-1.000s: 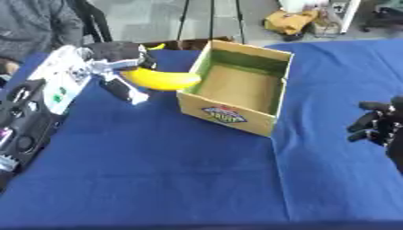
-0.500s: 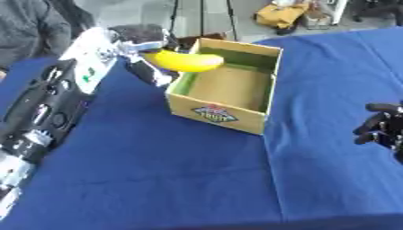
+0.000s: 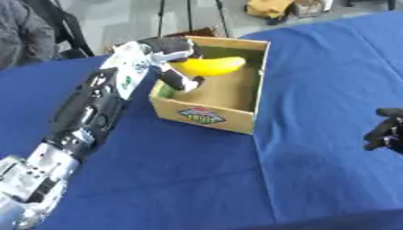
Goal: Pick up objects on the table and place them in the box.
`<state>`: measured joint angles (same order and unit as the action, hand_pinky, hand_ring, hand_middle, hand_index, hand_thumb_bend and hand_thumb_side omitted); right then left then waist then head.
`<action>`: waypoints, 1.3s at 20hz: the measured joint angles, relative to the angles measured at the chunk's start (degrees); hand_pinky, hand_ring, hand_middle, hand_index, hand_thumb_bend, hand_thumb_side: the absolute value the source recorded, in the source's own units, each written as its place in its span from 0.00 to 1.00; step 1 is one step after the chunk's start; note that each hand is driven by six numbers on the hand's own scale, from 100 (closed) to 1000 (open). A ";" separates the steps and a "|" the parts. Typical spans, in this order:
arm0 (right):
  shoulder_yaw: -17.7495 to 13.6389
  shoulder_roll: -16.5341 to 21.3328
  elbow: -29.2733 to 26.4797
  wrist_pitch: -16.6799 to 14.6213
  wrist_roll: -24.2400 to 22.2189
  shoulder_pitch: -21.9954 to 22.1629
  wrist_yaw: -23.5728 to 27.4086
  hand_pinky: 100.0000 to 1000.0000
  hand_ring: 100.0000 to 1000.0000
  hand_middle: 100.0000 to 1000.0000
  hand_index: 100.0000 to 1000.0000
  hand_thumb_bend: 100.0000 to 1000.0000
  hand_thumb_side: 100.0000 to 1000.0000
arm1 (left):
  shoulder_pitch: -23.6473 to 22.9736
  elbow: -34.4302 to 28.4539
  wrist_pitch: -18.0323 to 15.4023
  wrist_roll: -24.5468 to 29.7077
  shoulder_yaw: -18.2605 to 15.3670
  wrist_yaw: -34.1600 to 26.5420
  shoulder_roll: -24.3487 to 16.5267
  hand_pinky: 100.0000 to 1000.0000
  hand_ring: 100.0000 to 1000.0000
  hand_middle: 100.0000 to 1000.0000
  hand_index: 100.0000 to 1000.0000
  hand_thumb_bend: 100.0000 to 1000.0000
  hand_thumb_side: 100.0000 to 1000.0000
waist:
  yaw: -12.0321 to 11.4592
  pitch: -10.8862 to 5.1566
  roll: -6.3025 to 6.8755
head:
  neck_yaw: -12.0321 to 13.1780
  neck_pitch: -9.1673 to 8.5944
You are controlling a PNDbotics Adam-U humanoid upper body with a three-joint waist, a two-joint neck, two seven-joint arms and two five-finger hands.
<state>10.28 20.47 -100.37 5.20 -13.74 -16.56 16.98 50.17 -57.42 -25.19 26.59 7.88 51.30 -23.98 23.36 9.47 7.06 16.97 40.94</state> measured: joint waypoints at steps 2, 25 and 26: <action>0.01 0.00 -0.03 0.07 -0.09 -0.36 -0.01 0.52 0.56 0.47 0.75 0.00 1.00 | -0.12 0.99 -0.27 -0.29 -0.02 1.16 0.81 0.57 0.52 0.49 0.64 0.07 0.34 | 0.60 0.43 0.12 | 0.01 -0.28; -0.55 -0.06 -0.04 -0.14 0.13 1.21 -0.16 0.52 0.56 0.47 0.75 0.00 0.98 | -5.21 -12.27 -3.11 -5.63 -1.40 -6.36 -2.57 0.63 0.59 0.63 0.72 0.71 0.63 | -4.16 -1.55 -1.73 | -2.09 -0.78; -0.76 -0.06 -0.01 -0.20 0.23 1.48 -0.16 0.52 0.56 0.47 0.75 0.00 0.96 | -6.59 -15.17 -2.46 -6.33 -1.81 -8.72 -3.83 0.62 0.58 0.62 0.72 0.69 0.59 | -4.90 -1.94 -2.11 | -2.54 -0.64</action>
<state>9.52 20.41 -100.39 5.00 -13.50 -15.08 16.82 43.57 -72.59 -27.65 20.26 6.07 42.59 -27.81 18.46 7.53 4.96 14.43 40.29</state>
